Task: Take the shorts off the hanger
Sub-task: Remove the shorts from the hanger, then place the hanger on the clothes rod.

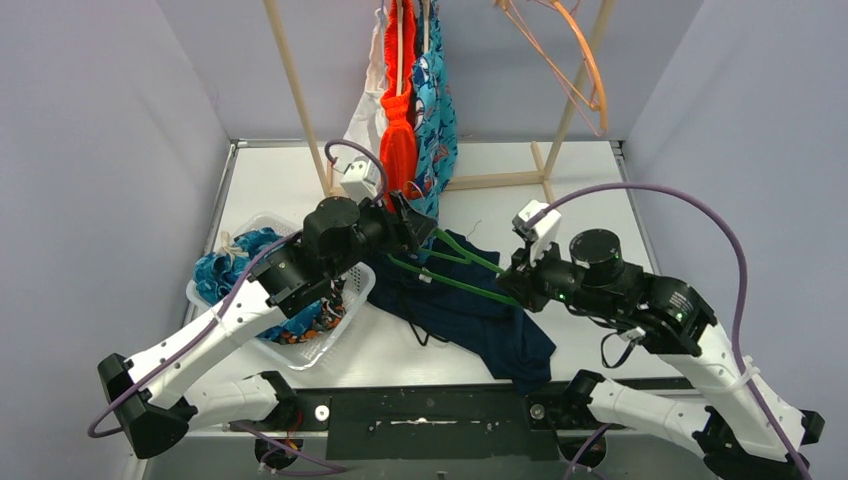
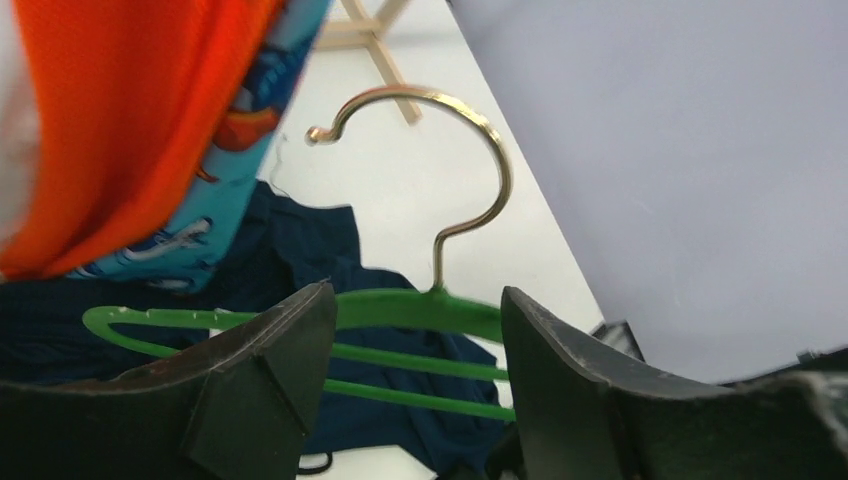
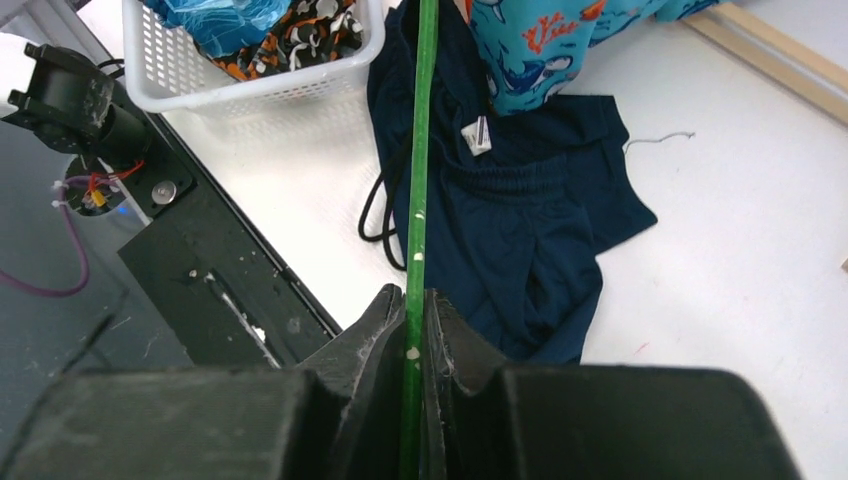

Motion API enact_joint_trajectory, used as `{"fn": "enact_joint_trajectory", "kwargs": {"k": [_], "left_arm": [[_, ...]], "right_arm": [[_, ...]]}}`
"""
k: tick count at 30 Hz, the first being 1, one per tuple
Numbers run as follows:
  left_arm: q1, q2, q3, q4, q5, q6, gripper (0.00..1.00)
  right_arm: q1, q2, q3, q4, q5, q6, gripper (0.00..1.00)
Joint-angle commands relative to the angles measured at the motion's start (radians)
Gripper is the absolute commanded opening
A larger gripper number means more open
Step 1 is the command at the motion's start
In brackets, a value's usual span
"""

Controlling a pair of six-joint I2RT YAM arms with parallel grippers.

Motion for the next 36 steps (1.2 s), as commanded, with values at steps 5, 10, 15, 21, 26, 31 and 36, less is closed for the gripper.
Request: {"fn": "enact_joint_trajectory", "kwargs": {"k": [5,10,15,21,26,31,36], "left_arm": [[0.002,-0.102,-0.08,0.051,0.302,0.108,0.71],[0.003,-0.164,-0.124,0.05,0.235,0.11,0.73],[0.003,-0.198,-0.143,0.014,0.12,0.102,0.73],[0.005,-0.221,-0.172,-0.064,0.0,0.087,0.76],[0.006,-0.255,-0.216,-0.095,-0.066,0.06,0.79],[0.008,-0.3,-0.239,-0.12,-0.12,0.021,0.8],[0.009,-0.349,-0.264,-0.127,-0.141,-0.012,0.81]], "right_arm": [[0.005,-0.183,-0.06,0.003,0.015,0.124,0.0],[0.004,-0.222,-0.029,-0.06,0.038,0.135,0.0],[0.004,-0.22,0.043,-0.181,0.181,0.173,0.0],[0.004,-0.202,0.07,-0.228,0.396,0.197,0.0],[0.004,-0.172,0.028,-0.063,0.514,0.137,0.0],[0.004,-0.142,-0.007,0.153,0.627,0.021,0.0],[0.004,-0.162,-0.08,0.396,0.731,-0.069,0.0]]}}
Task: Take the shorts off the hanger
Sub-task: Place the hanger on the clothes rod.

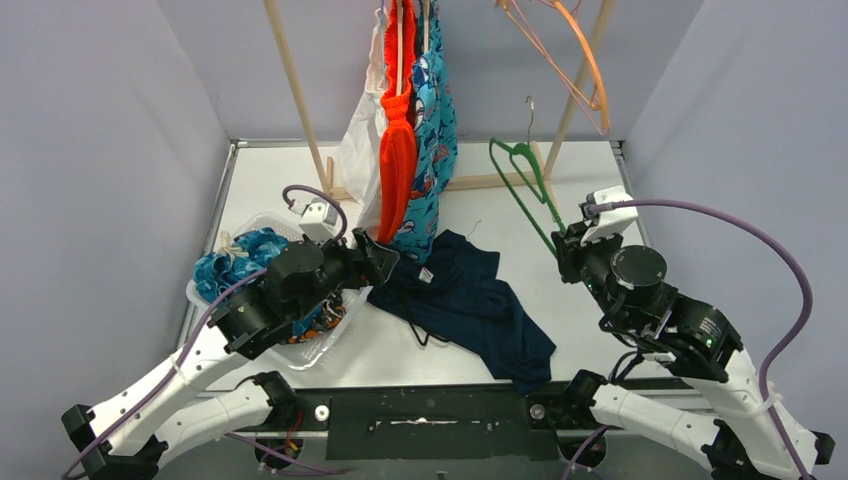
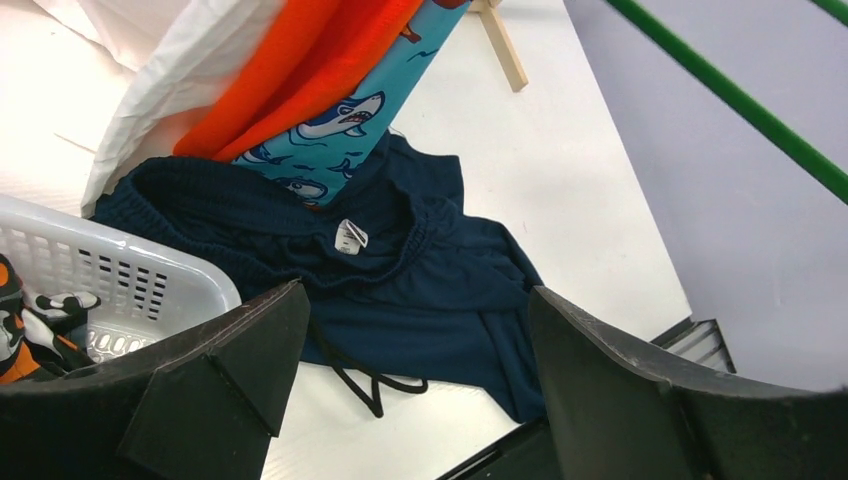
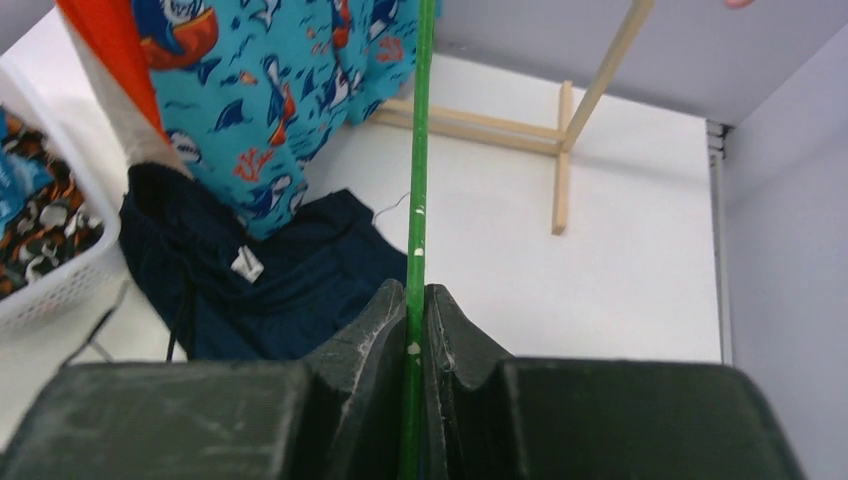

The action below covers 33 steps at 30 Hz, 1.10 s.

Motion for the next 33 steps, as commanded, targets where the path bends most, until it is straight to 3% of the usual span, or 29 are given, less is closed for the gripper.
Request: {"fn": "enact_joint_trajectory", "kwargs": {"k": [1,5,10,17,19,33], "left_arm": [[0.009,-0.058,-0.009,0.015,-0.058,-0.046,0.81],[0.009,-0.077,-0.028,0.042,-0.06,-0.065,0.81],[0.008,-0.048,-0.018,0.071,0.01,-0.045,0.81],[0.009,0.034,0.025,0.054,0.094,-0.037,0.81],[0.008,0.043,0.023,0.062,0.105,-0.045,0.81],[0.007,0.063,0.009,0.109,0.119,-0.06,0.81]], "right_arm": [[0.004,-0.018,-0.045,0.357,0.149,-0.116,0.0],[0.003,0.038,-0.047,0.457,0.111,-0.157,0.0],[-0.037,0.189,0.056,0.408,0.016,-0.167,0.0],[-0.426,0.315,0.193,0.405,-0.455,-0.094,0.0],[-0.481,0.342,0.226,0.417,-0.549,-0.083,0.0],[-0.489,0.41,0.332,0.533,-0.486,-0.156,0.0]]}}
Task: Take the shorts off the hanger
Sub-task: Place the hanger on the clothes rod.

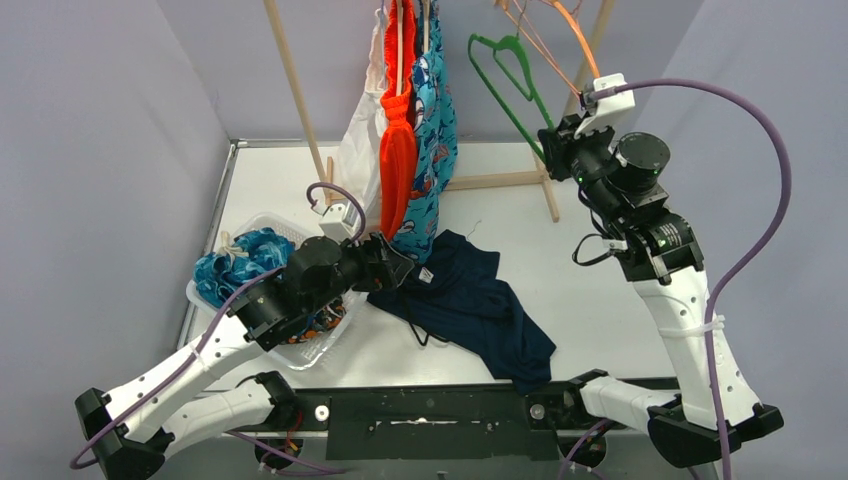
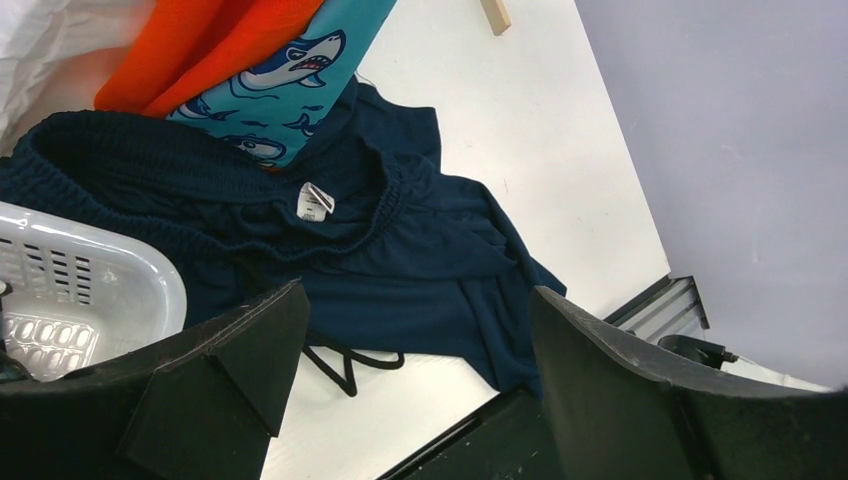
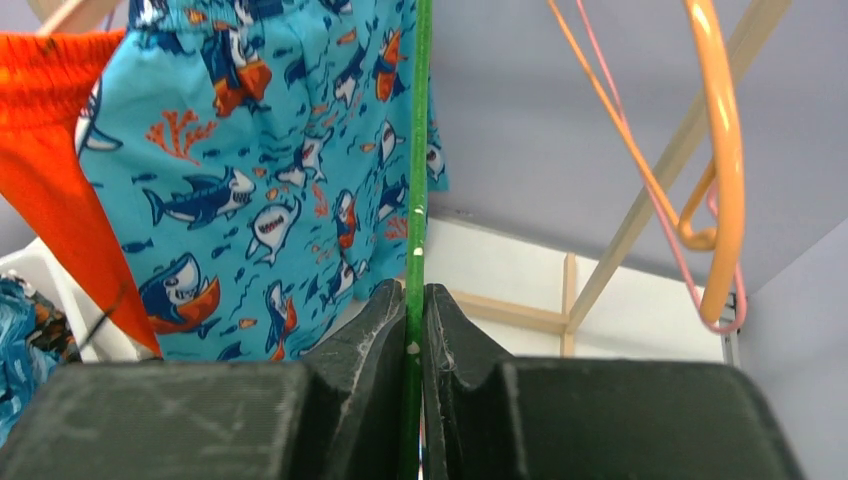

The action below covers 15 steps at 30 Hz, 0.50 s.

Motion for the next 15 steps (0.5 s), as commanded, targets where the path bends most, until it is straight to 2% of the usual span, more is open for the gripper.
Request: {"fn": "enact_joint_trajectory", "kwargs": {"k": [1,15], "left_arm": [[0.003,0.01,0.038,0.083,0.028,-0.003,0.81],[0.003,0.035,0.027,0.121,0.052,-0.009,0.81]], "right_arm": [[0.002,0.039,0.089,0.139,0.018,-0.031,0.0],[-0.041,0.236,0.32,0.087,0.023,-0.036,0.0]]}}
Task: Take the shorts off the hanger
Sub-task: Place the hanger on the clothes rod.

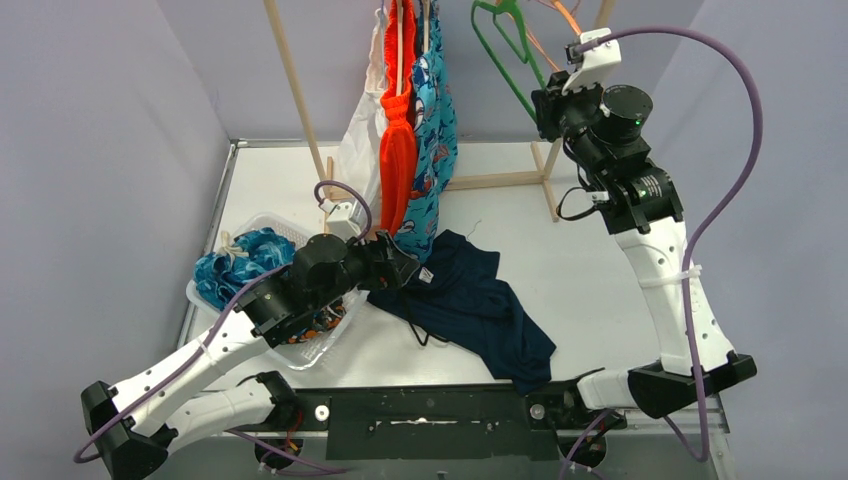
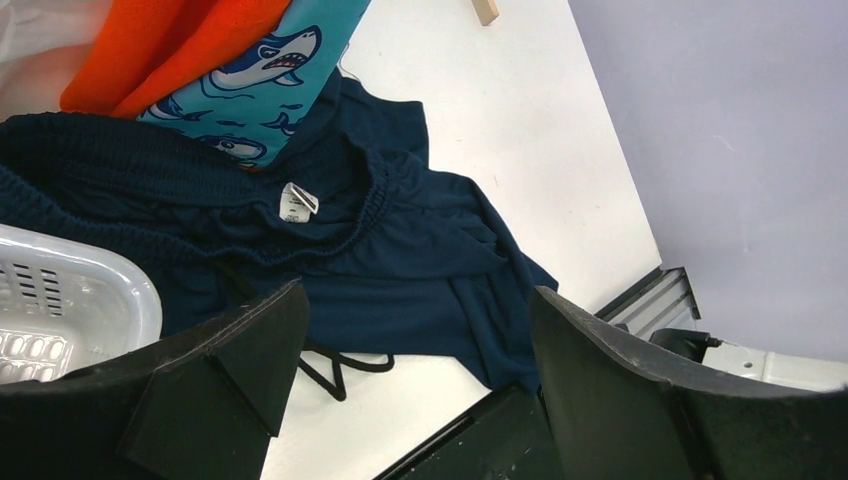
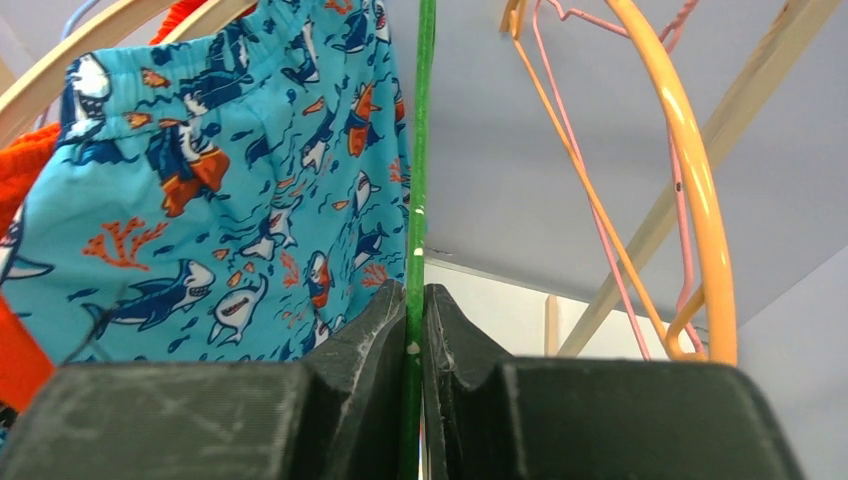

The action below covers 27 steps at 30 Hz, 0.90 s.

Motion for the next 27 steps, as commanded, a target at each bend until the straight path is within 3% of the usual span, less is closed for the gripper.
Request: {"fn": "enact_joint_trajectory", "kwargs": {"k": [1,9,18,19,25,27], "left_arm": [[0.003,-0.003,0.025,0.088,0.021,-0.006,0.81],[0.003,0.002,0.006,0.103,0.036,-0.005,0.81],[0.001,0.002,-0.012,0.102,0.038,-0.016,0.81],[0.001,0.004,-0.009,0.101,0.038,-0.016,0.81],[0.001,0.013,-0.008,0.102,0.045,-0.018,0.81],[0.001,0.016,-0.007,0.099,0.045,-0.019,0.81]], "right_arm": [[-0.022,0.02,0.085,0.055,0.01,-0.005,0.0],[-0.087,0.118,0.171,-0.044,-0.047,0.051,0.0],[-0.102,0.082,0.073,-0.062,-0.097,0.064,0.08],[-0.105,0.083,0.078,-0.07,-0.093,0.062,0.1],[-0.115,0.062,0.065,-0.074,-0.079,0.059,0.46],[-0.116,0.05,0.055,-0.075,-0.078,0.058,0.5]]}}
